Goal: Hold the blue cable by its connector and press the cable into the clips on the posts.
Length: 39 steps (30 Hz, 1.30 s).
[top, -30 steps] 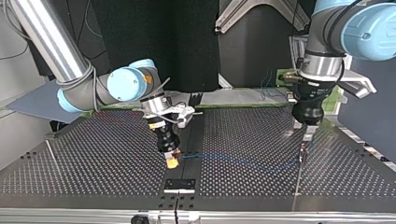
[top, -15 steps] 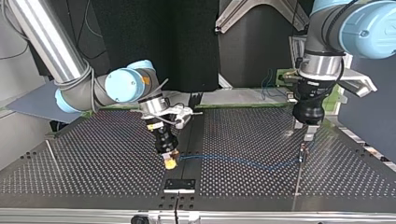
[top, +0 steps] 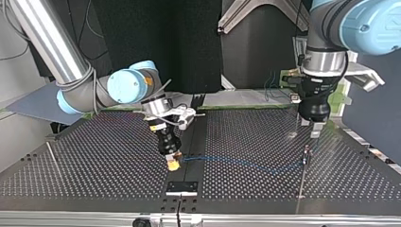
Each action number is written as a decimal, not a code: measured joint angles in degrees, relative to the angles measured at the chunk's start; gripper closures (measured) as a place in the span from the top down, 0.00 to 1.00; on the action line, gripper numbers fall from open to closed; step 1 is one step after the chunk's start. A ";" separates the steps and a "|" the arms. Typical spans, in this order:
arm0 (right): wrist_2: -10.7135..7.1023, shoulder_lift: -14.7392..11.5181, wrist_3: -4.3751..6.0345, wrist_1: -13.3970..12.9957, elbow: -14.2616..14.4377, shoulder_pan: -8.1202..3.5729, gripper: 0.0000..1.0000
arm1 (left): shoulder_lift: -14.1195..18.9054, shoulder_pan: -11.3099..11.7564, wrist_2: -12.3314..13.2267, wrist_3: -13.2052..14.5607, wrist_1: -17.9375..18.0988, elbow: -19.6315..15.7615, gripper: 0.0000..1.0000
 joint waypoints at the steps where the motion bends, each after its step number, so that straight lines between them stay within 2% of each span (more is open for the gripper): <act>1: 0.00 0.00 0.00 0.00 0.00 0.00 0.00 | 0.03 -0.12 -0.36 0.00 -0.08 0.01 1.00; 12: -0.07 0.07 0.00 -0.01 0.00 0.11 0.00 | 0.21 -0.92 -0.90 -0.45 -0.23 0.01 1.00; 16: -0.08 0.11 0.00 -0.07 0.00 0.11 0.00 | 0.38 -1.44 0.58 -0.30 -0.13 0.02 1.00; 22: -0.03 0.20 -0.01 -0.08 0.00 -0.16 0.00 | -0.41 -3.74 2.77 -2.69 1.63 0.94 1.00; 27: -0.06 0.24 -0.14 -0.04 0.00 -0.27 0.00 | -2.79 -6.36 1.12 -4.24 4.16 3.31 1.00; 39: -0.02 0.35 -0.33 -0.01 -0.01 -0.26 0.00 | -9.28 -12.87 -5.26 -4.26 8.24 9.82 1.00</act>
